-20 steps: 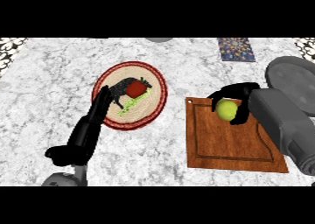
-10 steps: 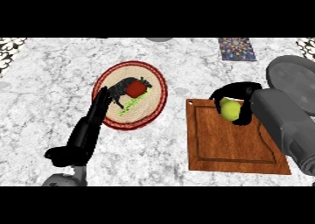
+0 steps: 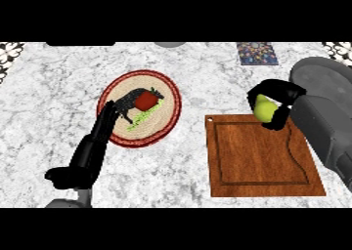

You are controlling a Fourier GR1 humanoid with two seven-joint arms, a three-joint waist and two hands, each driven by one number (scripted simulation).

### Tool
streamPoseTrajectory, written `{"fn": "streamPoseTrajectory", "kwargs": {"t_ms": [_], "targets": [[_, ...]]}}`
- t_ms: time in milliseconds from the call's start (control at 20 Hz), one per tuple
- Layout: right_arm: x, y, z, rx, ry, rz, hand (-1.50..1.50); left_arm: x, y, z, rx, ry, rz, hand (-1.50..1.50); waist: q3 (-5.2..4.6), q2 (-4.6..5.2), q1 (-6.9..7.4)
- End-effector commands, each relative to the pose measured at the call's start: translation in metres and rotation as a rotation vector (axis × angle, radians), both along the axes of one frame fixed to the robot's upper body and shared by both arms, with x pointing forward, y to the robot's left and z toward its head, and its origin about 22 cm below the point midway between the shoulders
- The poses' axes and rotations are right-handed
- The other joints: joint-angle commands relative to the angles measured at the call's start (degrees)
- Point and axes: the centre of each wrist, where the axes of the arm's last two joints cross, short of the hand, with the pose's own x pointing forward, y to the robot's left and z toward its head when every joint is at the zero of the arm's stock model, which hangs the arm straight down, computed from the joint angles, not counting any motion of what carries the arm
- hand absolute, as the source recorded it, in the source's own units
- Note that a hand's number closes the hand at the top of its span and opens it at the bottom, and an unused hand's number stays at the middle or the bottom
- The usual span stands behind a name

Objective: Pick the pear from the cutting board and place it in the pan

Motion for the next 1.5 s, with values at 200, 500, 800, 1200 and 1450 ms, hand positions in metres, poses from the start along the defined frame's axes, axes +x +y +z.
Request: {"fn": "streamPoseTrajectory", "kwargs": {"t_ms": [200, 500, 800, 1200, 1450], "targets": [[-0.014, -0.062, 0.023, 0.159, -0.479, -0.189, 1.5, -0.013, 0.026, -0.006, 0.01, 0.047, 0.116, 0.0, -0.05, -2.58, -6.53], [-0.032, -0.083, 0.023, 0.364, -0.553, -0.309, 1.5, -0.021, 0.033, -0.009, 0.001, 0.05, 0.127, 0.0, -0.23, -2.39, -6.71], [-0.063, -0.13, 0.039, 0.456, -0.514, -0.488, 1.5, -0.011, 0.015, 0.001, -0.001, 0.004, 0.065, 0.0, -0.13, -0.84, -3.77], [-0.085, -0.139, 0.041, 0.473, -0.635, -0.68, 1.5, 0.006, 0.02, -0.006, -0.019, 0.003, -0.009, 0.0, 0.04, 0.48, 0.35], [-0.076, -0.17, 0.043, 0.378, -0.823, -0.74, 1.5, 0.006, -0.004, -0.002, -0.018, -0.006, -0.036, 0.0, 0.17, 1.03, 1.98]]}}
